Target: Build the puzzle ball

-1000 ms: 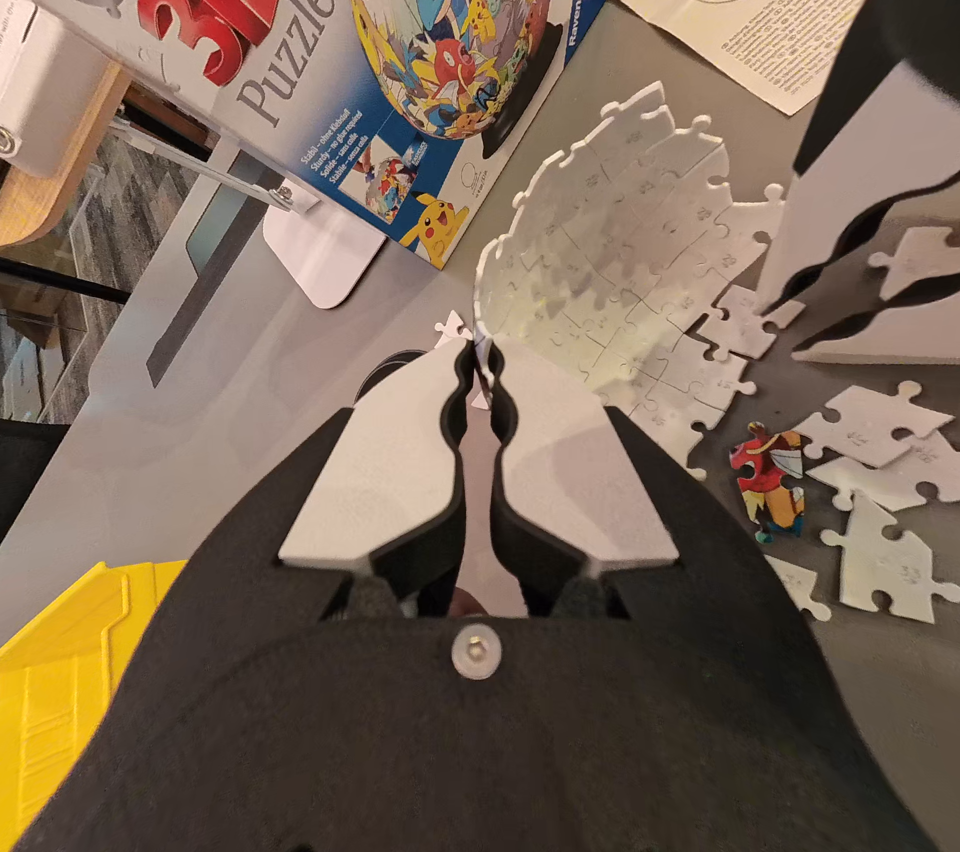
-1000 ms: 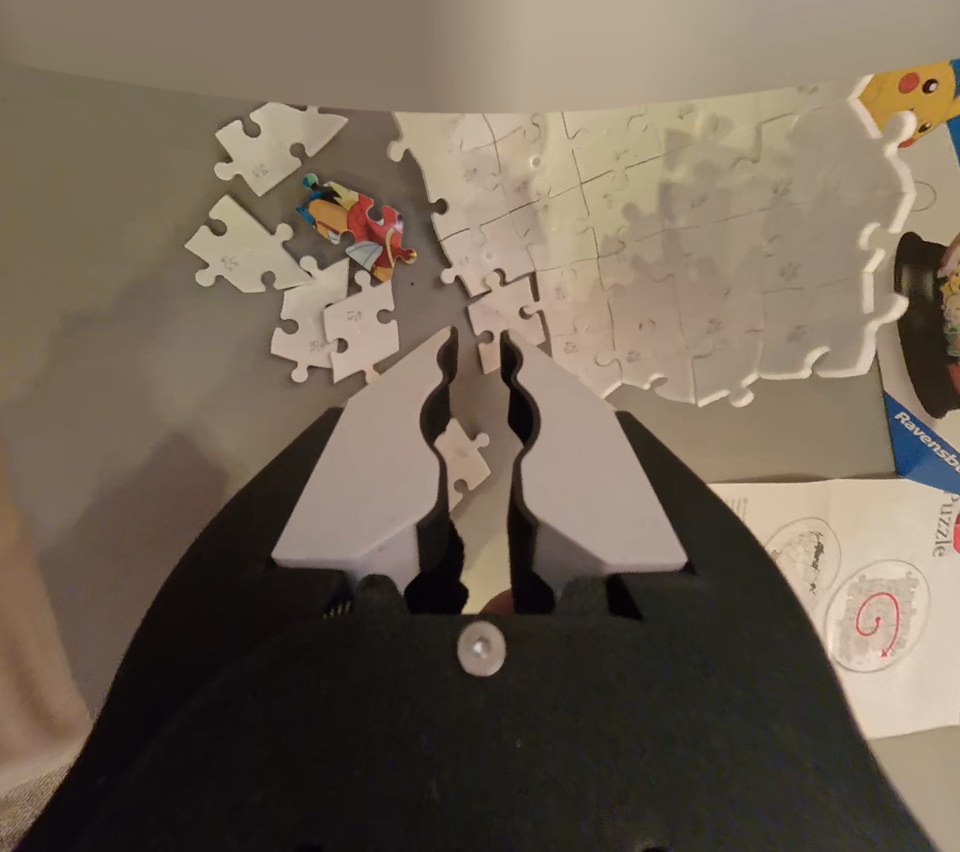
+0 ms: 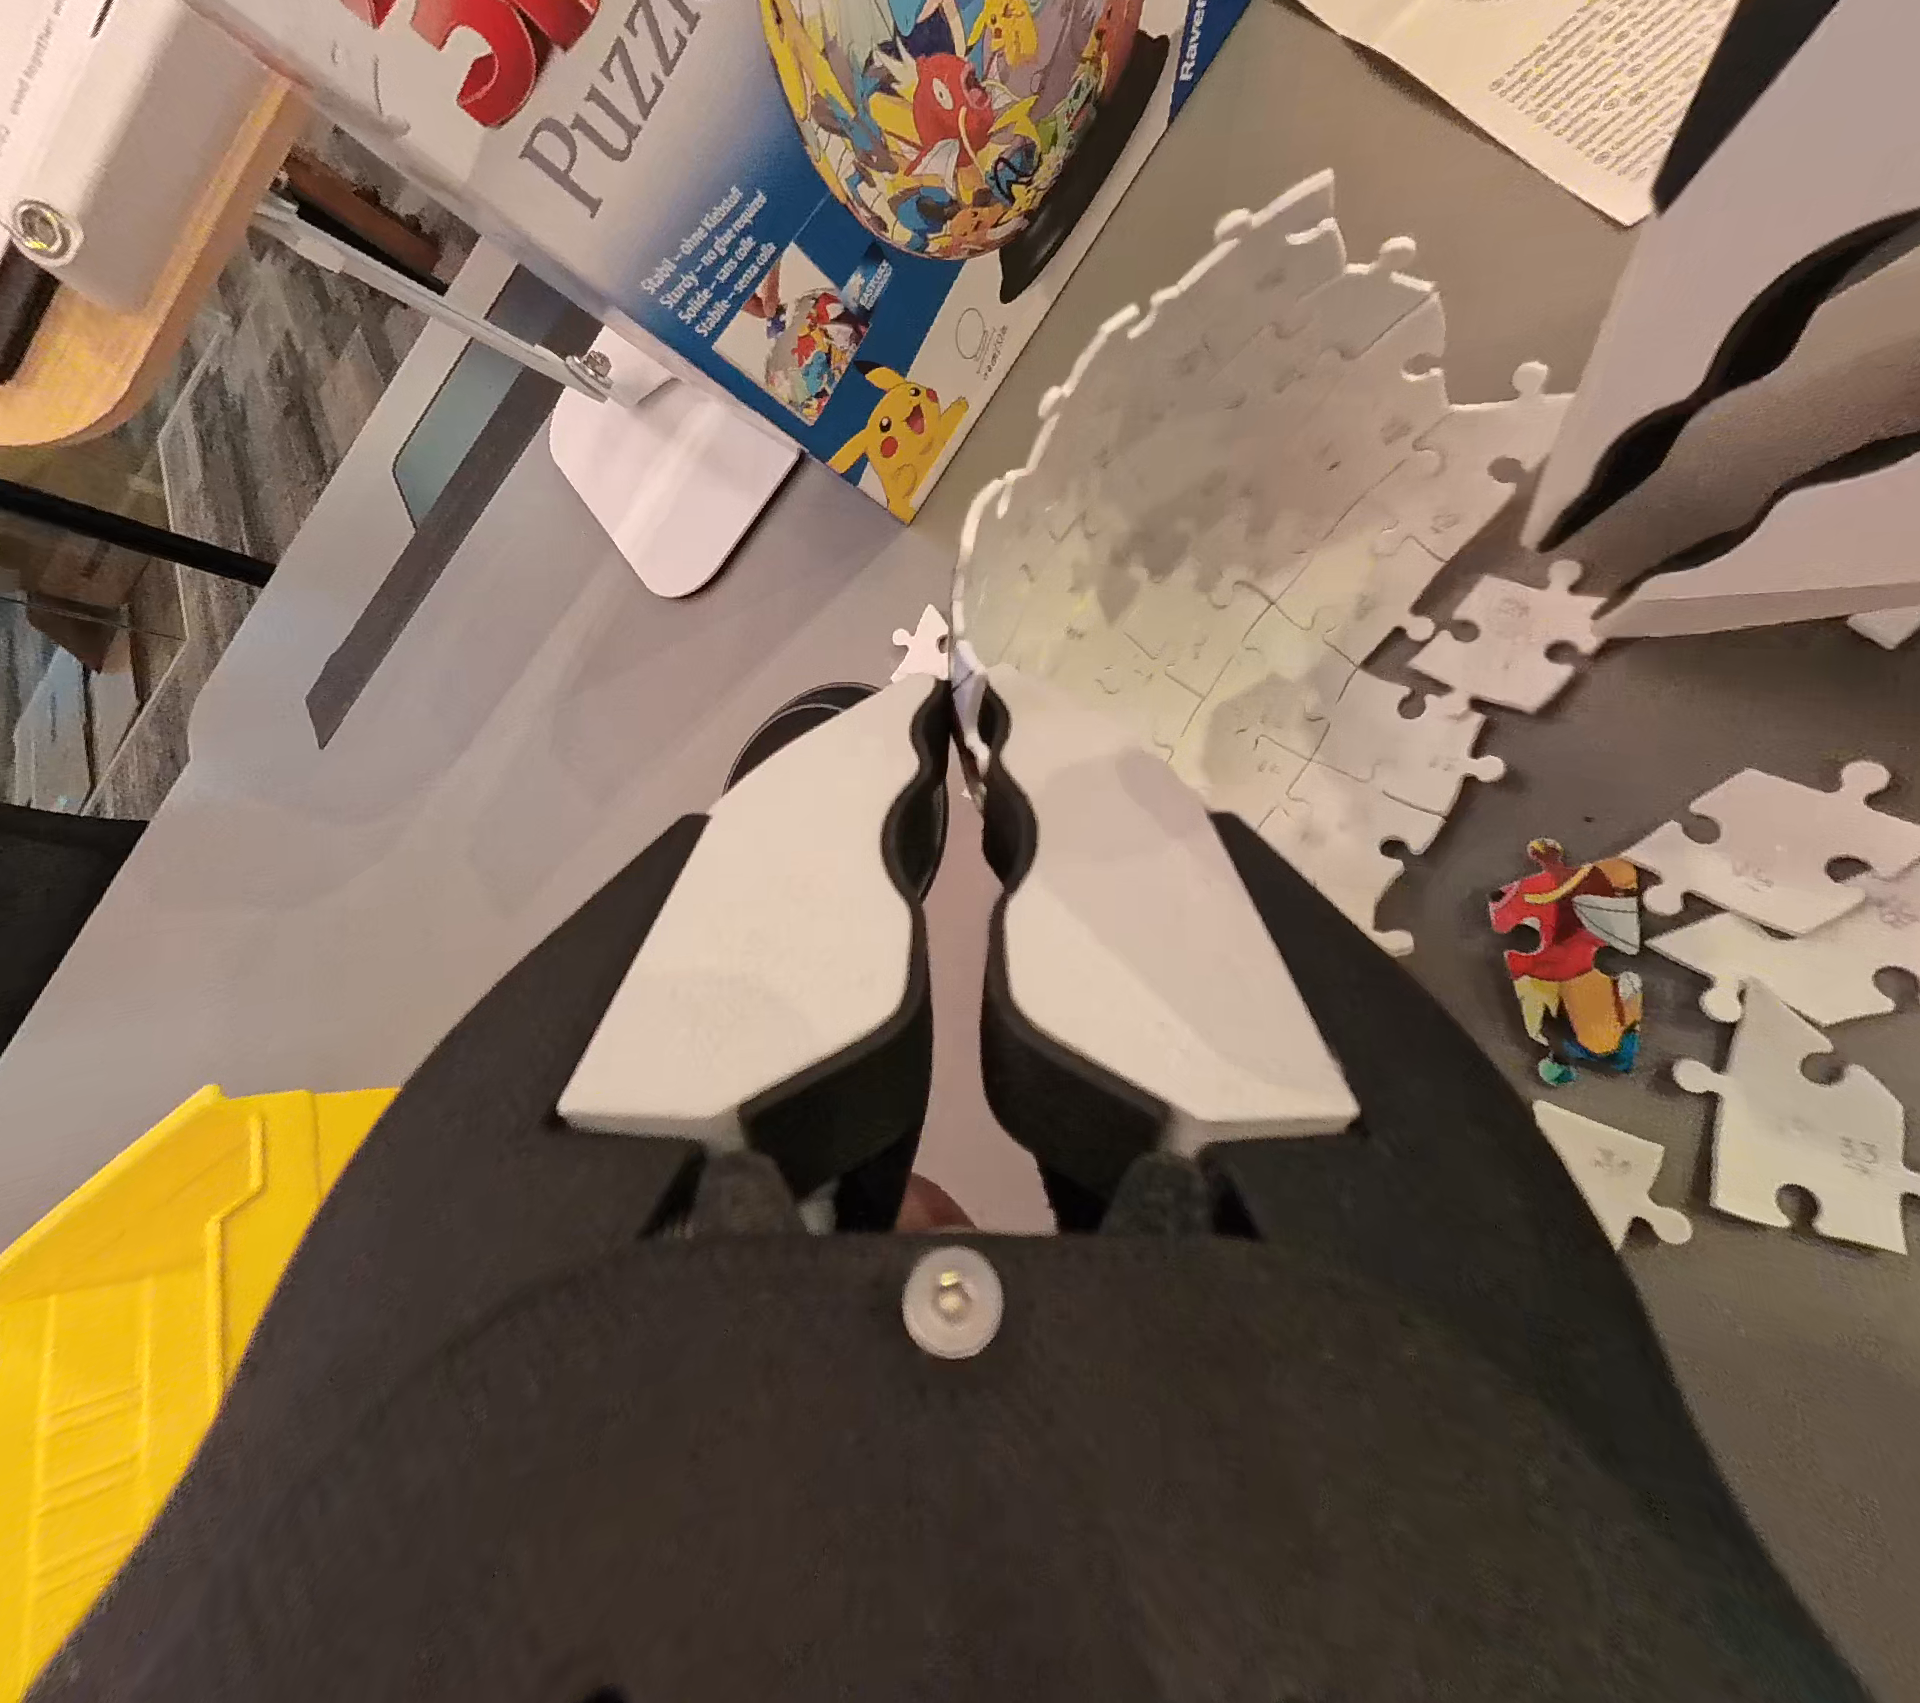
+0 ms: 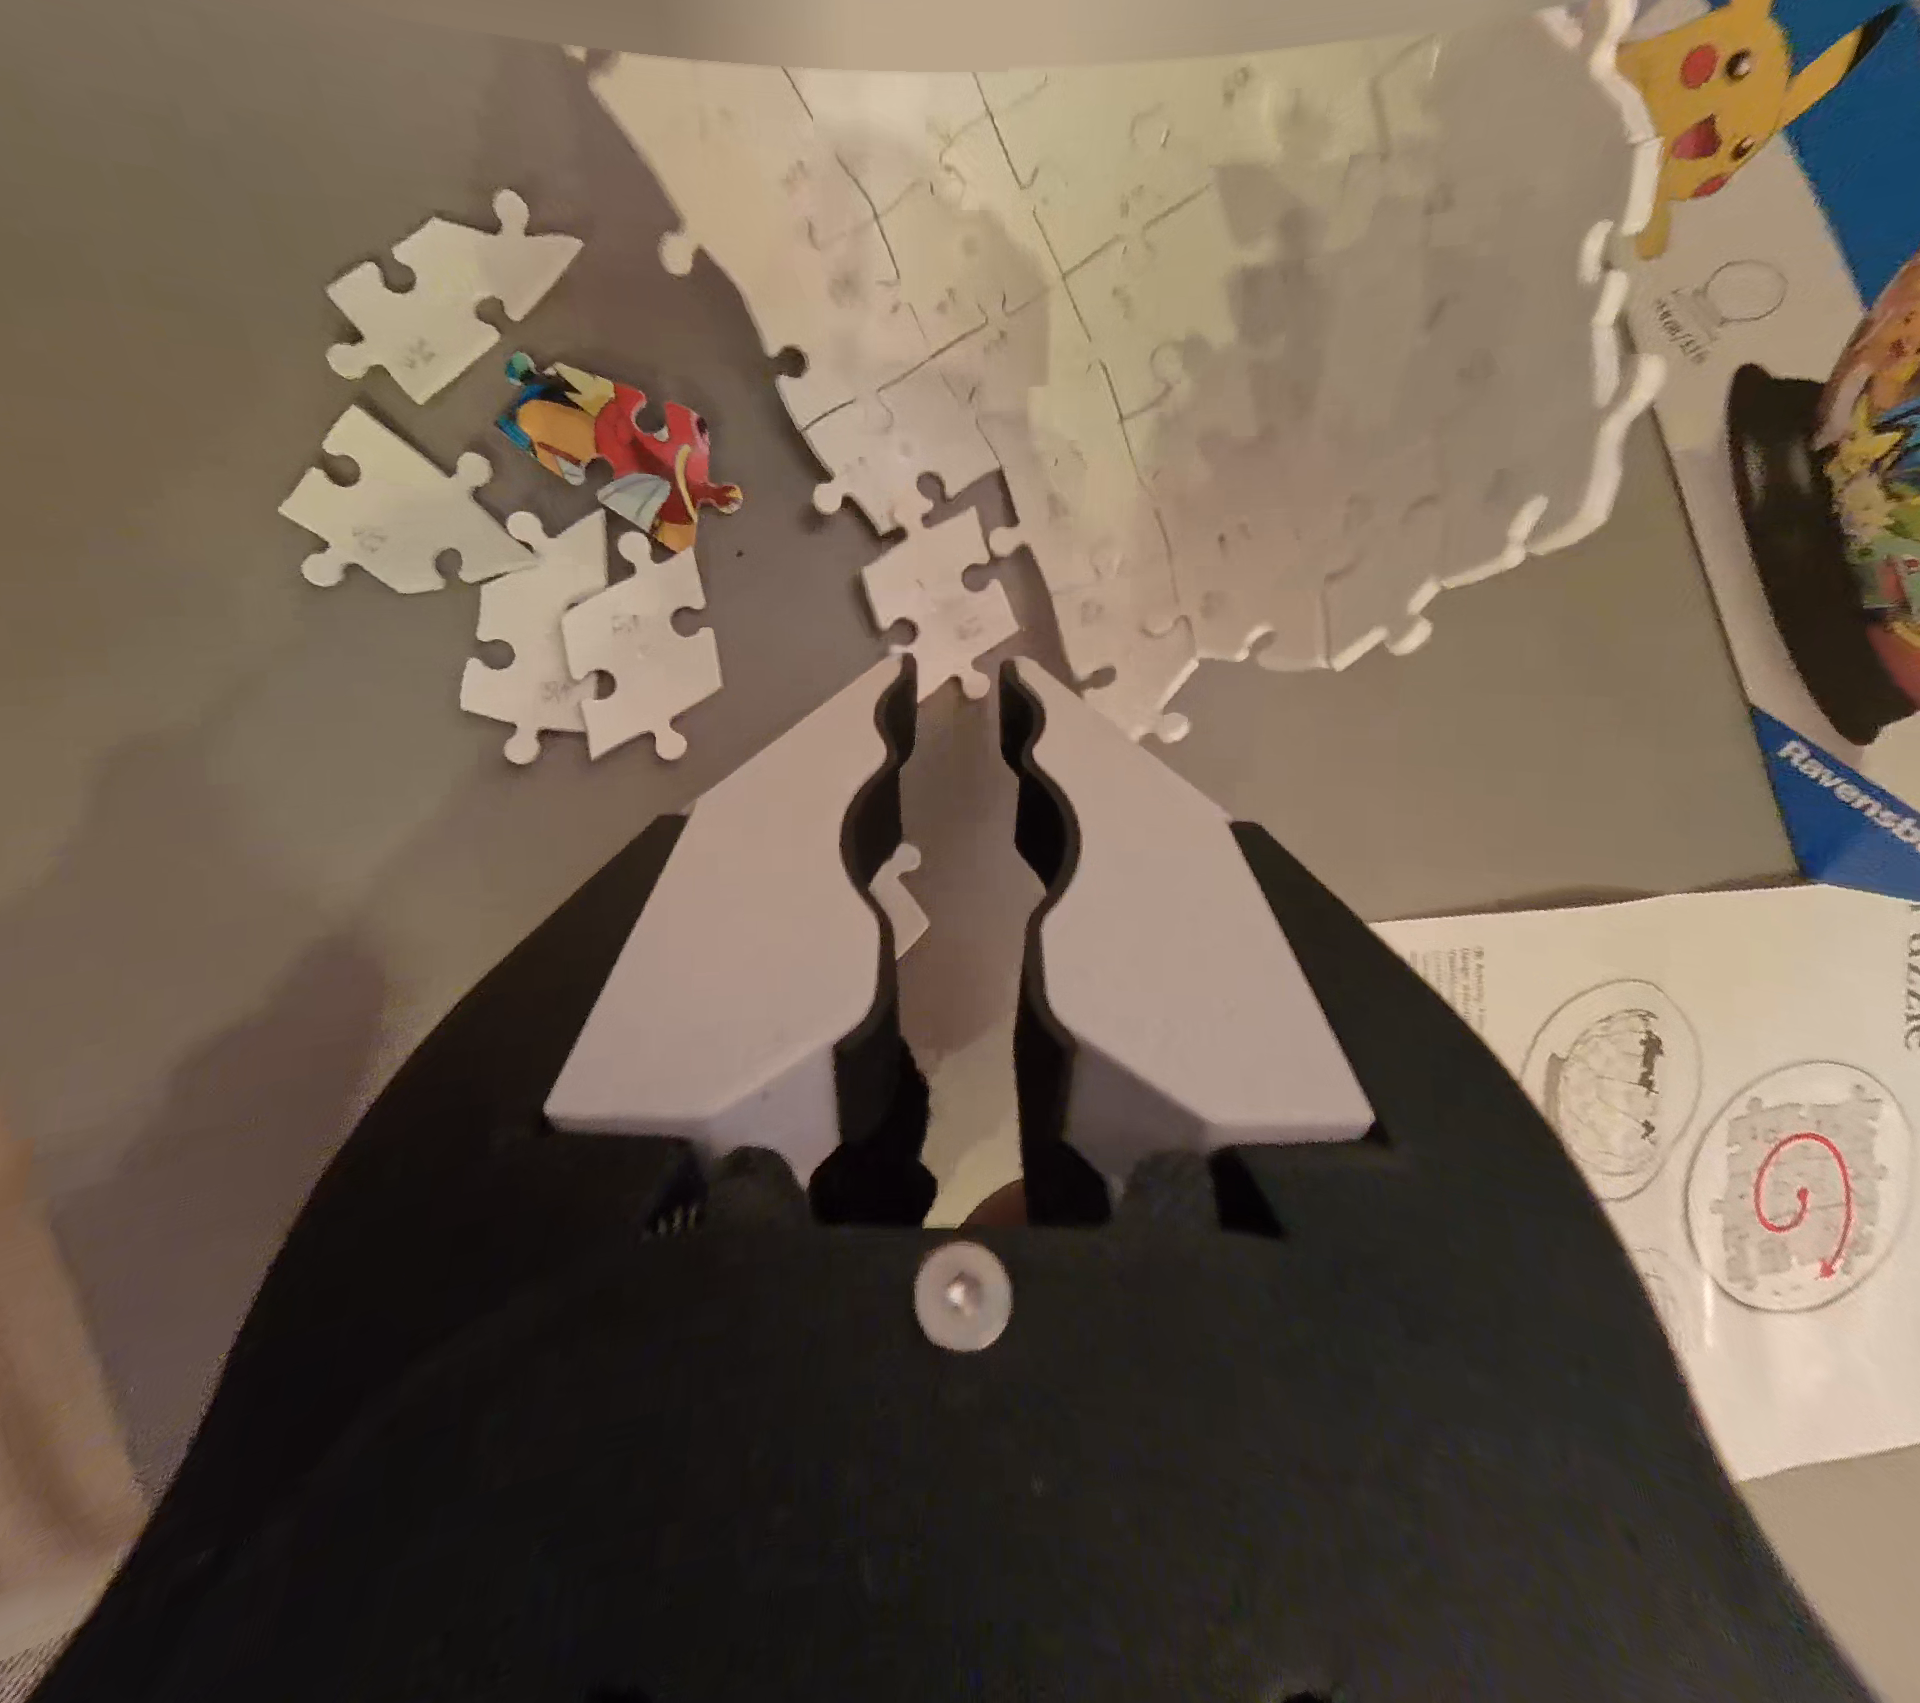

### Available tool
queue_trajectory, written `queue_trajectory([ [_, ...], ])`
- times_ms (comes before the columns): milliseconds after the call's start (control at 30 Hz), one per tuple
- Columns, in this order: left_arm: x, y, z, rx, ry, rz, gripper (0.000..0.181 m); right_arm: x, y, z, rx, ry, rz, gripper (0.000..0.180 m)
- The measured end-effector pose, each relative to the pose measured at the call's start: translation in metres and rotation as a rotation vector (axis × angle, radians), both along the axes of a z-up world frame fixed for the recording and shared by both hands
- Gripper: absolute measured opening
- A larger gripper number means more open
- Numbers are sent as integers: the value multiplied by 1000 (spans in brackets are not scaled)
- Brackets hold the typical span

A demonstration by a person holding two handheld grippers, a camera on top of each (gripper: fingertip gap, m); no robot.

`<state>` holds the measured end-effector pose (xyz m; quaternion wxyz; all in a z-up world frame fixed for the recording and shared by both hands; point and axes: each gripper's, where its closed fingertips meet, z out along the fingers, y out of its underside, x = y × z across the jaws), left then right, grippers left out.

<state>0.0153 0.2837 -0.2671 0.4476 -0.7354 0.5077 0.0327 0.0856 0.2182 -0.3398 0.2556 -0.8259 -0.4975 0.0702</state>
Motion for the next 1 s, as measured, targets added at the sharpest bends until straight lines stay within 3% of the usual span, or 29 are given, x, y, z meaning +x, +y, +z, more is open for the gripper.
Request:
queue_trajectory([
  [33, 0, 0, 0, 5, 3, 3, 3, 0, -1, -3, -10, -9, 0, 13],
  [233, -6, 2, 1, 8, 4, 20, 3, -14, -20, -4, -88, 59, 22, 15],
  [700, -7, 3, -1, -2, -14, 23, 3, 1, -2, -4, 45, 47, 7, 24],
  [1000, -10, 4, -3, -8, -18, 26, 3, -2, -2, -6, -60, 179, -19, 16],
])
